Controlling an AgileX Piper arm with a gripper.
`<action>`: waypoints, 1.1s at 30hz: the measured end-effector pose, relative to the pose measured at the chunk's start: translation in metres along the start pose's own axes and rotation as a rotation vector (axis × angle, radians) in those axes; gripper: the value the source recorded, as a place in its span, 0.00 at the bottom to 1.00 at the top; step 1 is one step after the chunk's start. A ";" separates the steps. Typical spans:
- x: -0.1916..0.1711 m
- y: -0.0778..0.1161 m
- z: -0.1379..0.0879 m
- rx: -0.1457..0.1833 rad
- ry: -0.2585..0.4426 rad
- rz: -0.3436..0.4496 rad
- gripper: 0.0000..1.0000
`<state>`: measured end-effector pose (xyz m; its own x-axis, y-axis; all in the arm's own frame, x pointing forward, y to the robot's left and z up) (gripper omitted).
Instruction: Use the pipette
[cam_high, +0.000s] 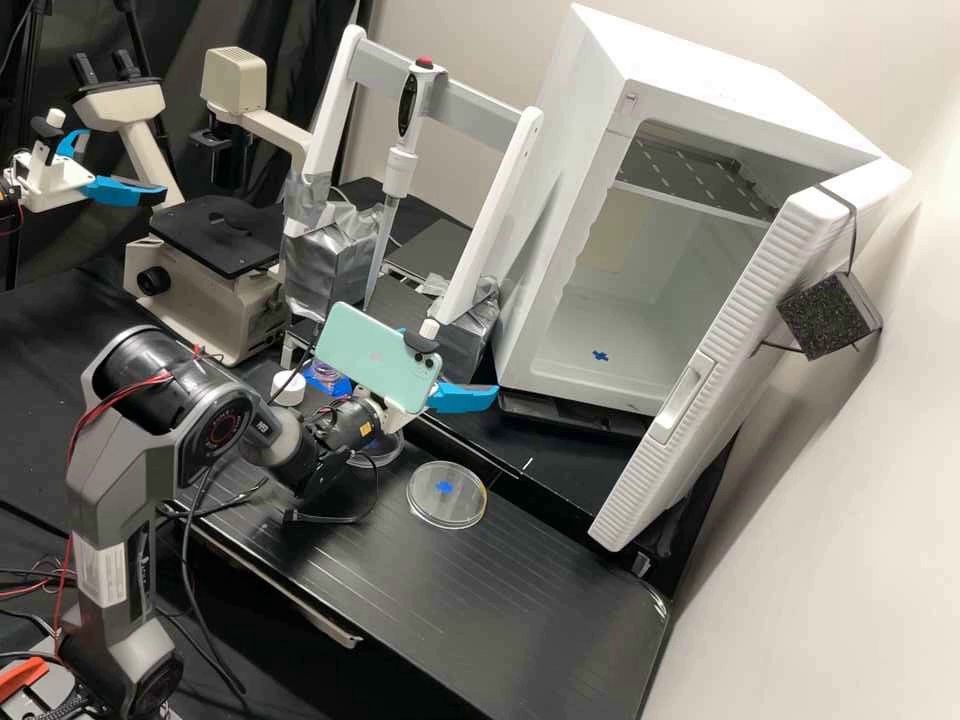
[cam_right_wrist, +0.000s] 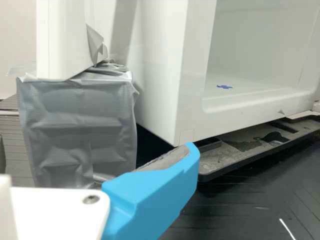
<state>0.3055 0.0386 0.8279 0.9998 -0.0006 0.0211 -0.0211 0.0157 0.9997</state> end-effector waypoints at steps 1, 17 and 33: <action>0.000 0.000 0.000 0.000 0.000 0.000 1.00; -0.041 0.015 -0.002 0.068 0.056 0.019 1.00; -0.095 0.050 -0.120 0.016 0.406 0.106 1.00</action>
<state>0.2093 0.1593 0.8739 0.9112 0.3943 0.1196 -0.1211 -0.0211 0.9924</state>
